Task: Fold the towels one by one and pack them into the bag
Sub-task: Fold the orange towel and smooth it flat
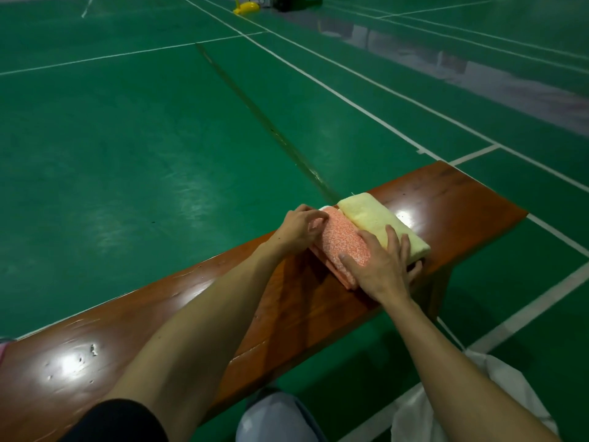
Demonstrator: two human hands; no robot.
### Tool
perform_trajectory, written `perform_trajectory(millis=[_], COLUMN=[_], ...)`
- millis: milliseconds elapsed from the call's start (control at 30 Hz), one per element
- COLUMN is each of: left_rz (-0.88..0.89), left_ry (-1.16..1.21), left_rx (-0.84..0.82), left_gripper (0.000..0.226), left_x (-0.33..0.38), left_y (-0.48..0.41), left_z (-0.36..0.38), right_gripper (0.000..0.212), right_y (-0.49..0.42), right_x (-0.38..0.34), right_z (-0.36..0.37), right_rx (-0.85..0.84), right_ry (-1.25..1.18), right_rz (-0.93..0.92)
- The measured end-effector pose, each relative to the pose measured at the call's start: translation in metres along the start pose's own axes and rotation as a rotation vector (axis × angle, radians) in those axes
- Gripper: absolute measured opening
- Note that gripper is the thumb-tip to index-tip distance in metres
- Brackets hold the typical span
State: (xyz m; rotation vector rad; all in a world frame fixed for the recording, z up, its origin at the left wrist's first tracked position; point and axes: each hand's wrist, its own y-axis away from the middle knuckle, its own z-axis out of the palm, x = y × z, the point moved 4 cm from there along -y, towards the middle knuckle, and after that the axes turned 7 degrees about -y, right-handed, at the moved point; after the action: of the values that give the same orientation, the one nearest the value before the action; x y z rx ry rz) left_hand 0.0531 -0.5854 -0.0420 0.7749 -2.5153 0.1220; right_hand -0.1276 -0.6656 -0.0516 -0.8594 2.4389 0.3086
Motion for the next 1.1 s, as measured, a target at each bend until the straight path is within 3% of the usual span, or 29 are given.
perform_trajectory(millis=[300, 567, 767, 867, 1100], left_rz=[-0.064, -0.256, -0.429, -0.51, -0.636], left_ry=[0.183, 0.364, 0.427, 0.461, 0.312], left_rx=[0.053, 0.133, 0.223, 0.313, 0.477], left_gripper=[0.062, 0.07, 0.081, 0.074, 0.073], left_x=[-0.013, -0.082, -0.153, -0.184, -0.232], left_y=[0.055, 0.173, 0.29, 0.347, 0.452], left_z=[-0.019, -0.034, -0.062, -0.08, -0.125], right_gripper=[0.068, 0.062, 0.056, 0.056, 0.054], right_y=[0.03, 0.101, 0.159, 0.193, 0.261], right_x=[-0.029, -0.096, -0.164, -0.205, -0.284], right_z=[-0.015, 0.021, 0.076, 0.105, 0.156], right_rx=[0.053, 0.026, -0.192, -0.297, -0.472], right_ry=[-0.043, -0.103, -0.182, -0.21, -0.257], right_rz=[-0.06, -0.236, -0.355, -0.394, -0.518])
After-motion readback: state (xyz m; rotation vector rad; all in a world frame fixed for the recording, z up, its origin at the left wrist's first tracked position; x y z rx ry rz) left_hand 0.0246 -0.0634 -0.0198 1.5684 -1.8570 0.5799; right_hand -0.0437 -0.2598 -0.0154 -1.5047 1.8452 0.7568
